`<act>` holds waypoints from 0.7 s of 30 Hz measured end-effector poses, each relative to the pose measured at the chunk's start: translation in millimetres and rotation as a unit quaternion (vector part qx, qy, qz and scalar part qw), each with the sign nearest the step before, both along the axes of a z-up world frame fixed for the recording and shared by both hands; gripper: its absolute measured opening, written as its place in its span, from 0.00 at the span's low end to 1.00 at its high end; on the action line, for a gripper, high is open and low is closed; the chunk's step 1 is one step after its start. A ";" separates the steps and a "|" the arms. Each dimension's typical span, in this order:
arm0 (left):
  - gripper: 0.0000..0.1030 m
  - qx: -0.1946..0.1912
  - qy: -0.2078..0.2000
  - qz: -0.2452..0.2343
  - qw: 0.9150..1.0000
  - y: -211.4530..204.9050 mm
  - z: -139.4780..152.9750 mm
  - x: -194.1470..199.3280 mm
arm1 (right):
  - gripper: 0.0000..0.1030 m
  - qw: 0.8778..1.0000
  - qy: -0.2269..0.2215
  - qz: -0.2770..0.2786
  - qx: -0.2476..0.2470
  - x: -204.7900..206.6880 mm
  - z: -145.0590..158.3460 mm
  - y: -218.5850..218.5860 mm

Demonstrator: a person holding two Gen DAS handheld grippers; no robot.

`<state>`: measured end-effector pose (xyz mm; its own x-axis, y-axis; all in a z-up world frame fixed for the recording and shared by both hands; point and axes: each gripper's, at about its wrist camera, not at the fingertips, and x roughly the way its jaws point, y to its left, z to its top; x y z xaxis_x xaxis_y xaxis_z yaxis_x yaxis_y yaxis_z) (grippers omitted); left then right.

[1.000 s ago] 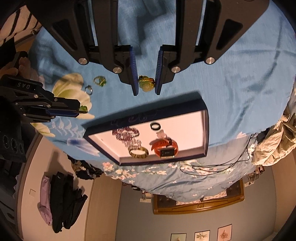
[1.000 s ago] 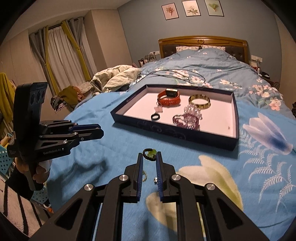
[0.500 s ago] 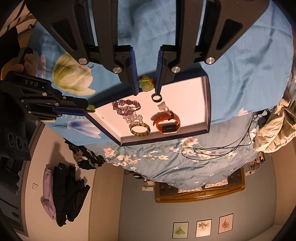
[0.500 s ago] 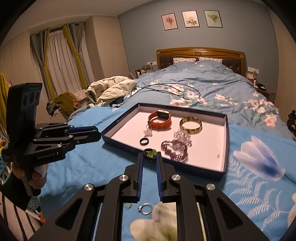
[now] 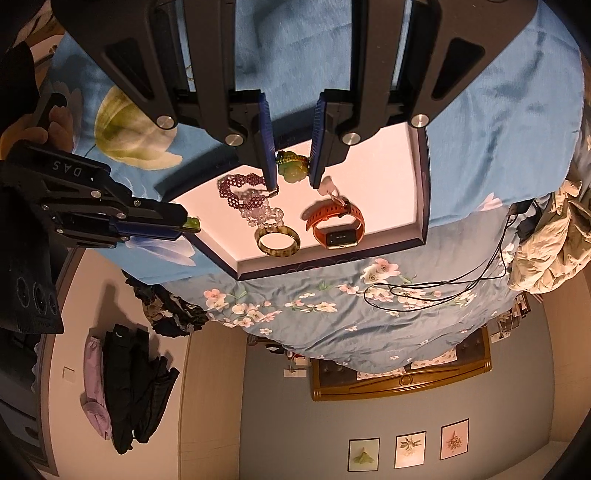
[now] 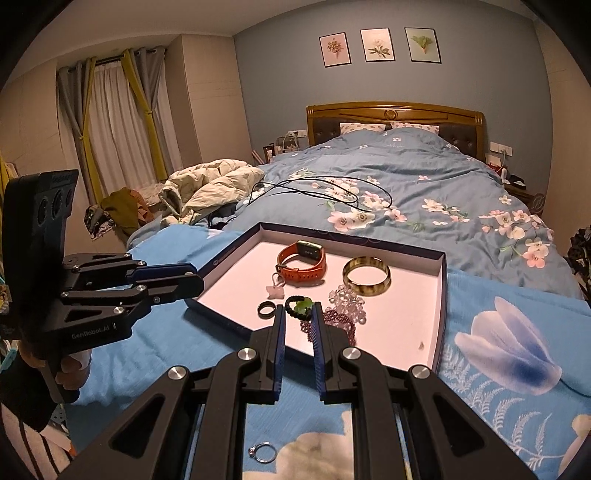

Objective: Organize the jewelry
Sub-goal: 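Carry the yellow-green ring in the left tool while the right tool carries the green-stone ring into the box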

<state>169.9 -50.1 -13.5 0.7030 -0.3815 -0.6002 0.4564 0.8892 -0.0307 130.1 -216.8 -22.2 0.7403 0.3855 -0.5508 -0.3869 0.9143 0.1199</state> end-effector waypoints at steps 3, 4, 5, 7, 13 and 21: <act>0.18 0.000 -0.001 0.000 1.000 -1.9 -0.6 3.4 | 0.12 1.000 0.001 -0.003 -0.001 5.6 -0.5 -0.9; 0.18 0.000 0.000 0.000 1.000 -3.0 -1.3 6.1 | 0.12 1.000 0.002 -0.004 -0.001 7.7 -0.6 -1.2; 0.18 -0.002 0.002 0.000 1.000 -3.1 -2.1 8.9 | 0.12 1.000 0.002 -0.003 -0.001 9.6 -0.6 -1.3; 0.18 -0.006 0.007 -0.001 1.000 -3.3 -3.0 13.5 | 0.12 1.000 0.003 -0.003 0.000 11.5 -0.9 -1.4; 0.18 -0.007 0.015 0.005 1.000 -3.8 -7.7 24.4 | 0.12 1.000 0.009 -0.006 -0.004 24.3 -4.6 -1.0; 0.18 -0.005 0.019 0.010 1.000 -6.4 -13.0 34.0 | 0.12 1.000 0.013 -0.007 -0.009 32.9 -8.2 0.3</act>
<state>203.9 -56.4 -26.5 0.6867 -0.3737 -0.6236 0.4373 0.8976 -0.0564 163.1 -216.5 -30.4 0.7307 0.3653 -0.5768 -0.3716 0.9215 0.1130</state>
